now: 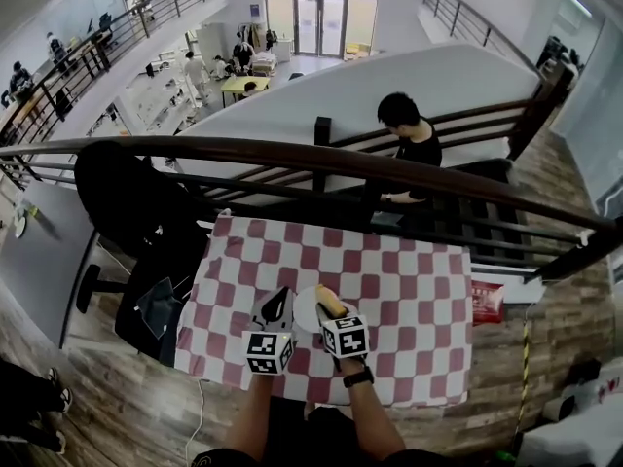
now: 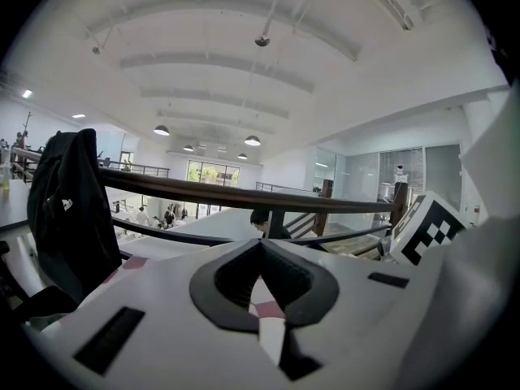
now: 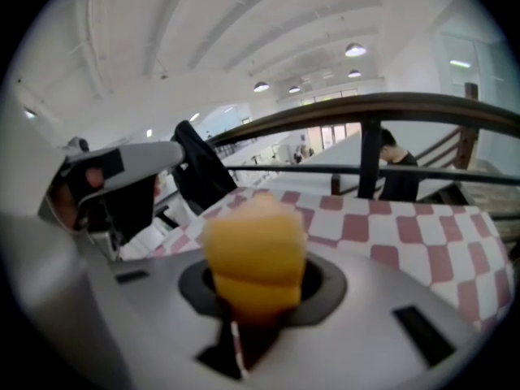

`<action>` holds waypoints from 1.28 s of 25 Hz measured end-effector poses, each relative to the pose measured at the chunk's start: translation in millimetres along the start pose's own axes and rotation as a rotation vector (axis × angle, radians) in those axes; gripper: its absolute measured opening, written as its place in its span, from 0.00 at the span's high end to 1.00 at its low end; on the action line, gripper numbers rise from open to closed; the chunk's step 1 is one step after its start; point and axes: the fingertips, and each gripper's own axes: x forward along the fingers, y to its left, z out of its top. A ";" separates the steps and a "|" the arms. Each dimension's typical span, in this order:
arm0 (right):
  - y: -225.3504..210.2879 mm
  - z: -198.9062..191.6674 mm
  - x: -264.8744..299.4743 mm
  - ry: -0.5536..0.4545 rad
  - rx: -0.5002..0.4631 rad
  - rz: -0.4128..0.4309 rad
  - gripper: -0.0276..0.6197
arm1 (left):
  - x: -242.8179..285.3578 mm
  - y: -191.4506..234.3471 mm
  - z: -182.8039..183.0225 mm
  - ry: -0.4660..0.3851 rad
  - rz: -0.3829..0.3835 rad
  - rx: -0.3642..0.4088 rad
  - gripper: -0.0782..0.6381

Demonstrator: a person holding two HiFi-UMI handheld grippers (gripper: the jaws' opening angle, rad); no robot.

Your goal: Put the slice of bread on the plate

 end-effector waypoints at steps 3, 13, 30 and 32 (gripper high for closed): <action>-3.2 -16.0 6.6 0.019 0.026 -0.008 0.81 | -0.1 4.6 -13.1 0.009 -0.001 -0.049 0.87; -5.2 -63.9 39.3 0.099 0.097 -0.003 0.81 | 1.9 24.4 -67.8 0.105 0.025 -0.100 0.87; 3.9 -66.6 100.4 0.204 0.117 0.068 0.81 | 8.7 57.8 -93.1 0.197 0.029 -0.117 0.87; -3.1 -65.1 103.7 0.216 0.091 0.033 0.79 | 14.3 58.1 -92.9 0.198 0.019 -0.112 0.87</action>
